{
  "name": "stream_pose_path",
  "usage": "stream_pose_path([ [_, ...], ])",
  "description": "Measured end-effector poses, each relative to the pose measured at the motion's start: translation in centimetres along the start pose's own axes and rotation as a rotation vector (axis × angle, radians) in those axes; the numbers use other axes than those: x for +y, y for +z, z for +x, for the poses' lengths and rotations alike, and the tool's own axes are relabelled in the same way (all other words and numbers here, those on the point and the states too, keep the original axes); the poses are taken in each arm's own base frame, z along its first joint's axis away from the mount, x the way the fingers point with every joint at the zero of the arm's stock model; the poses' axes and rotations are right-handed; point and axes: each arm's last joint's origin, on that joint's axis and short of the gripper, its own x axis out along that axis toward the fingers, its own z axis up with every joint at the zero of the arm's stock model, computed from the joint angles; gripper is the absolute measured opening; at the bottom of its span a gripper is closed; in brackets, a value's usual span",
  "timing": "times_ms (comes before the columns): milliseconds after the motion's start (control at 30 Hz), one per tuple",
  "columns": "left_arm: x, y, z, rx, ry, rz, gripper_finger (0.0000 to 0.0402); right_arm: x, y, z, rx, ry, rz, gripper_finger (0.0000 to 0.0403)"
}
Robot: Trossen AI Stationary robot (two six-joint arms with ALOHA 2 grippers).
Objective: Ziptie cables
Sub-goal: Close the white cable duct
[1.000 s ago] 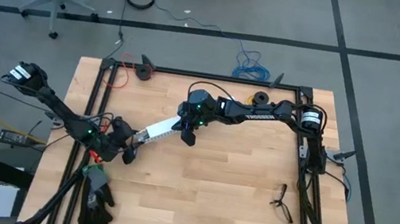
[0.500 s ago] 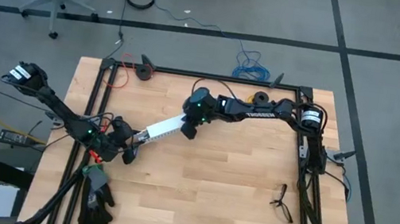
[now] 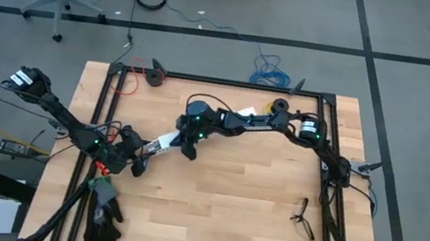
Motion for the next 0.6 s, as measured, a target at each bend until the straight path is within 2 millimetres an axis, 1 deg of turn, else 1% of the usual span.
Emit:
stream_pose_path([
  [67, 0.0, 0.0, 0.0, -0.003, 0.003, -0.001, 0.0209, 1.2, 1.0, -0.3, -0.026, -0.002, -0.057, 0.0000],
  [100, 0.0, 0.0, 0.0, -0.003, 0.003, -0.001, 0.0209, 1.9, 1.8, -0.9, -0.038, -0.032, -0.084, 0.0000],
  [167, 0.0, 0.0, 0.0, -0.001, 0.000, -0.002, 0.0209, 3.2, 3.5, -2.7, -0.033, -0.099, -0.124, 0.0000],
  [200, 0.0, 0.0, 0.0, 0.001, -0.004, -0.004, 0.0209, 3.6, 4.3, -3.8, -0.023, -0.152, -0.143, 0.0000],
  [233, 0.0, 0.0, 0.0, 0.004, -0.008, -0.004, 0.0209, 3.7, 4.6, -4.8, 0.014, -0.215, -0.150, 0.0000],
  [267, -0.1, 0.0, 0.0, 0.008, -0.014, -0.006, 0.0209, 3.8, 4.5, -5.6, 0.070, -0.271, -0.158, 0.0000],
  [333, -0.1, 0.0, 0.0, 0.012, -0.021, -0.007, 0.0209, 3.7, 3.7, -6.6, 0.202, -0.374, -0.163, 0.0000],
  [400, -0.1, 0.0, 0.0, 0.014, -0.024, -0.003, 0.0209, 3.4, 2.9, -7.4, 0.311, -0.404, -0.159, 0.0000],
  [467, -0.1, 0.0, 0.0, 0.012, -0.027, 0.006, 0.0209, 2.9, 2.3, -7.8, 0.371, -0.399, -0.133, 0.0000],
  [533, -0.2, 0.1, 0.0, 0.012, -0.030, 0.010, 0.0209, 1.6, 1.1, -6.9, 0.400, -0.362, -0.101, 0.0000],
  [567, -0.2, 0.1, 0.0, 0.013, -0.032, 0.012, 0.0209, 0.9, 0.2, -5.9, 0.408, -0.327, -0.085, 0.0000],
  [600, -0.1, 0.0, 0.0, 0.012, -0.027, 0.016, 0.0209, 0.4, 0.3, -5.1, 0.345, -0.295, -0.090, 0.0000],
])
